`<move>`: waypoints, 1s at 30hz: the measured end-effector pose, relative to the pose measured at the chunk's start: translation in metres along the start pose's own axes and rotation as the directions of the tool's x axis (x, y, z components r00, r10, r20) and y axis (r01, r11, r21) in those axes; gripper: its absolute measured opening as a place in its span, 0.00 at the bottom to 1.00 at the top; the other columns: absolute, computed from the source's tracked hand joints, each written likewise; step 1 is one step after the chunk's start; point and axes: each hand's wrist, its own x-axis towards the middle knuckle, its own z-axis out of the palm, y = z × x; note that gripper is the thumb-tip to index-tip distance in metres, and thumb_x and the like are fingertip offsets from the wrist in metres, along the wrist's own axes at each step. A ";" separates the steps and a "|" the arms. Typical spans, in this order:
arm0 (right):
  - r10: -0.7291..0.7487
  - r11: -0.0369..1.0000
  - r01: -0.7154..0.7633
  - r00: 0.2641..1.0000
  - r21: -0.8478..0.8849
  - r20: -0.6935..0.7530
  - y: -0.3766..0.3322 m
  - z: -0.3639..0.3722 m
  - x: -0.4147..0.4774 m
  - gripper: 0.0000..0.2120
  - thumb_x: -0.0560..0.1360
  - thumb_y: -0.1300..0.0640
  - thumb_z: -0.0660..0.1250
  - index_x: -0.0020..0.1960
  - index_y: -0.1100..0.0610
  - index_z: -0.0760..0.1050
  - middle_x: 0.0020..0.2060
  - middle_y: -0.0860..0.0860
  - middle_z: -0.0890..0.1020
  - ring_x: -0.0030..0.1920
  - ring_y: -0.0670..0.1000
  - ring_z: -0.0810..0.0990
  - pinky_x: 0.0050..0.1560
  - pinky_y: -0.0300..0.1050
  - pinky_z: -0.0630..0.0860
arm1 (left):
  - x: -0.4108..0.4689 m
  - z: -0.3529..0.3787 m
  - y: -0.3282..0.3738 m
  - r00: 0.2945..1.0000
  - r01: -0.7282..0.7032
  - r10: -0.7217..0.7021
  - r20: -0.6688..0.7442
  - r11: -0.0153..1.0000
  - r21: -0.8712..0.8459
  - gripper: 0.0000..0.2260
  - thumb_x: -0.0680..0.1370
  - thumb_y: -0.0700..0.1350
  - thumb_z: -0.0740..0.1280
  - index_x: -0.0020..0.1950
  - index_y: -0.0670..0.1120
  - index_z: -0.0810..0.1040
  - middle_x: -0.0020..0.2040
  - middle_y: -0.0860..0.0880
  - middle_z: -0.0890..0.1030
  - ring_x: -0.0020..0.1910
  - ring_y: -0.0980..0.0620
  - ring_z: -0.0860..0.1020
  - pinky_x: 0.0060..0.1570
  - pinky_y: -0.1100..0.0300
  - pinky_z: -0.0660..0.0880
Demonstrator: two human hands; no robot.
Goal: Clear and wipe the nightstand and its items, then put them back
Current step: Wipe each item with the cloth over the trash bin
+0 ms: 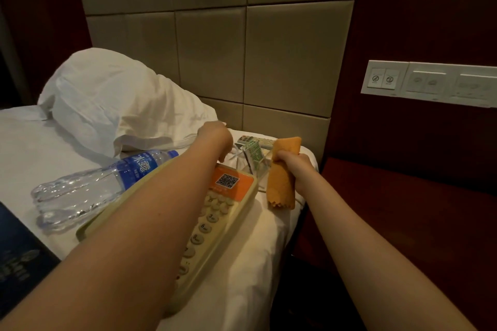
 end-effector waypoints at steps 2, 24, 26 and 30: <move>0.003 1.000 -0.003 1.000 -0.010 0.007 0.000 0.001 0.000 0.22 0.75 0.56 0.64 0.67 0.60 0.63 0.42 0.53 0.72 0.46 0.53 0.71 0.48 0.48 0.69 | 0.010 0.017 -0.006 0.997 0.023 -0.020 -0.080 0.999 0.047 0.18 0.75 0.42 0.69 0.64 0.40 0.73 0.61 0.45 0.75 0.61 0.46 0.75 0.54 0.59 0.73; -0.041 0.934 0.081 0.992 0.349 -0.122 -0.027 -0.044 -0.039 0.34 0.71 0.49 0.71 0.70 0.60 0.61 0.61 0.57 0.74 0.59 0.59 0.76 0.59 0.56 0.73 | -0.051 -0.025 0.028 0.657 -0.514 0.360 -0.662 0.856 -0.045 0.09 0.77 0.35 0.63 0.54 0.41 0.80 0.54 0.43 0.79 0.54 0.45 0.76 0.52 0.55 0.73; -0.042 0.888 0.080 0.995 0.452 -0.093 -0.030 -0.055 -0.050 0.39 0.65 0.44 0.75 0.69 0.59 0.65 0.59 0.57 0.77 0.55 0.58 0.79 0.55 0.56 0.76 | -0.072 -0.024 0.042 0.592 -0.602 0.463 -0.660 0.798 0.020 0.09 0.77 0.36 0.62 0.54 0.42 0.79 0.53 0.45 0.78 0.55 0.48 0.75 0.52 0.58 0.71; -0.039 0.833 0.111 0.989 0.542 -0.143 -0.017 -0.092 -0.068 0.47 0.53 0.46 0.79 0.68 0.57 0.68 0.56 0.57 0.79 0.51 0.57 0.81 0.42 0.51 0.78 | -0.111 -0.015 0.069 0.480 -0.723 0.677 -0.558 0.666 0.187 0.09 0.78 0.38 0.62 0.56 0.44 0.78 0.55 0.46 0.76 0.57 0.49 0.73 0.53 0.59 0.70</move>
